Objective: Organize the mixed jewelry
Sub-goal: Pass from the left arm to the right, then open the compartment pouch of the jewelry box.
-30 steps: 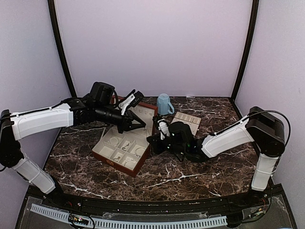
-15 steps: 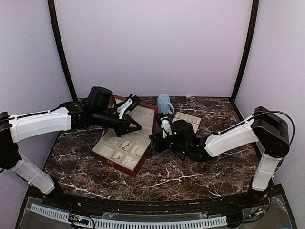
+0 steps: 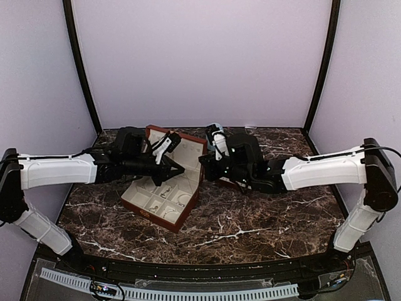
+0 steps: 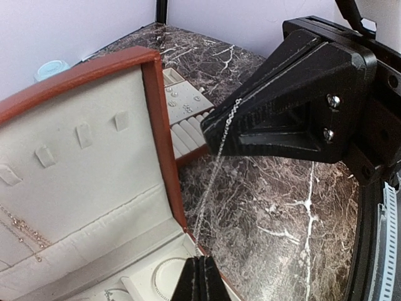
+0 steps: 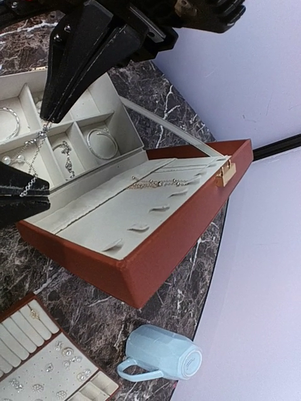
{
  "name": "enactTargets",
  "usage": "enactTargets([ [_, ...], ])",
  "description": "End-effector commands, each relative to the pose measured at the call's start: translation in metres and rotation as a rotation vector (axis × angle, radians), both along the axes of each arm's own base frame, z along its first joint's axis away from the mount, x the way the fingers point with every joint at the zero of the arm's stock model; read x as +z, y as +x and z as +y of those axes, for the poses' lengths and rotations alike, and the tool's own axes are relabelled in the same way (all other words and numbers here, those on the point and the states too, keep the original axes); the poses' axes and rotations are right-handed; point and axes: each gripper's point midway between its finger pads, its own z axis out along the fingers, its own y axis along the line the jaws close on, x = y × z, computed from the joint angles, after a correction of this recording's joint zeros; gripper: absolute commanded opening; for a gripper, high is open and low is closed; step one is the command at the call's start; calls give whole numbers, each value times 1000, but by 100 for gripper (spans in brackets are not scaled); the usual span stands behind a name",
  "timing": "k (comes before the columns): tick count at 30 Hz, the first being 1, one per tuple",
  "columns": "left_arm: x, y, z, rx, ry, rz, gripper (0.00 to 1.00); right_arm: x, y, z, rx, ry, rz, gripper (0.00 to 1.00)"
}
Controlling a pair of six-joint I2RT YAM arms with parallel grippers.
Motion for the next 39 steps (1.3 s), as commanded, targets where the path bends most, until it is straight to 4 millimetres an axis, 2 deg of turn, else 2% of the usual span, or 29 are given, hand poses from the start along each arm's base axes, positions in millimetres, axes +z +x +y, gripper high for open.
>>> enactTargets([
  [1,10,12,-1,48,-66,-67,5,22,9,-5,-41,-37,-31,0],
  [3,12,14,3,69,-79,-86,20,31,11,-3,-42,-40,-35,0],
  [4,12,16,6,88,-77,-96,33,38,12,1,-38,-39,-36,0],
  [6,11,18,12,118,-83,-114,48,43,14,4,-37,-58,-25,0],
  [8,13,22,19,147,-89,-133,59,46,17,7,-41,-76,-15,0],
  [10,10,28,25,177,-87,-140,66,47,19,7,-48,-96,-4,0],
  [12,8,34,31,196,-88,-152,69,50,20,8,-52,-104,-4,0],
  [15,5,43,34,196,-77,-204,71,57,22,9,-57,-103,-8,0],
  [18,-6,45,31,132,-28,-284,71,66,24,12,-58,-83,-19,0],
  [23,-14,53,23,71,31,-376,68,79,25,19,-47,-37,-30,0],
  [27,-16,59,18,35,46,-435,65,82,24,23,-35,-19,-27,0],
  [32,-30,68,15,15,86,-462,62,83,23,25,-25,-13,-21,0],
  [39,-40,77,10,-3,114,-504,57,81,23,29,-15,-6,-14,0],
])
